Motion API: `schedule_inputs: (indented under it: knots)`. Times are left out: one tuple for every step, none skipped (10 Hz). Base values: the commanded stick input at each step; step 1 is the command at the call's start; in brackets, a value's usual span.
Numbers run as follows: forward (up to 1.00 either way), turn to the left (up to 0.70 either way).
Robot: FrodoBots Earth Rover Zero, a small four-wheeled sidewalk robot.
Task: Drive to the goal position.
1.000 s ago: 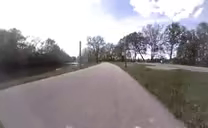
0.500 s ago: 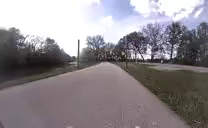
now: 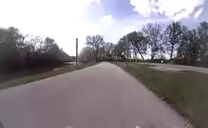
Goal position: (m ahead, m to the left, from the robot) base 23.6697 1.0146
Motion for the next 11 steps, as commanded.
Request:
schedule_inputs:
  knots:
    - [1.00,0.00]
    - [1.00,0.00]
    - [1.00,0.00]
    - [1.00,0.00]
    - [1.00,0.00]
    - [1.00,0.00]
    - [1.00,-0.12]
    - [1.00,0.00]
    - [1.00,0.00]
    - [1.00,0.00]
    - [1.00,0.00]
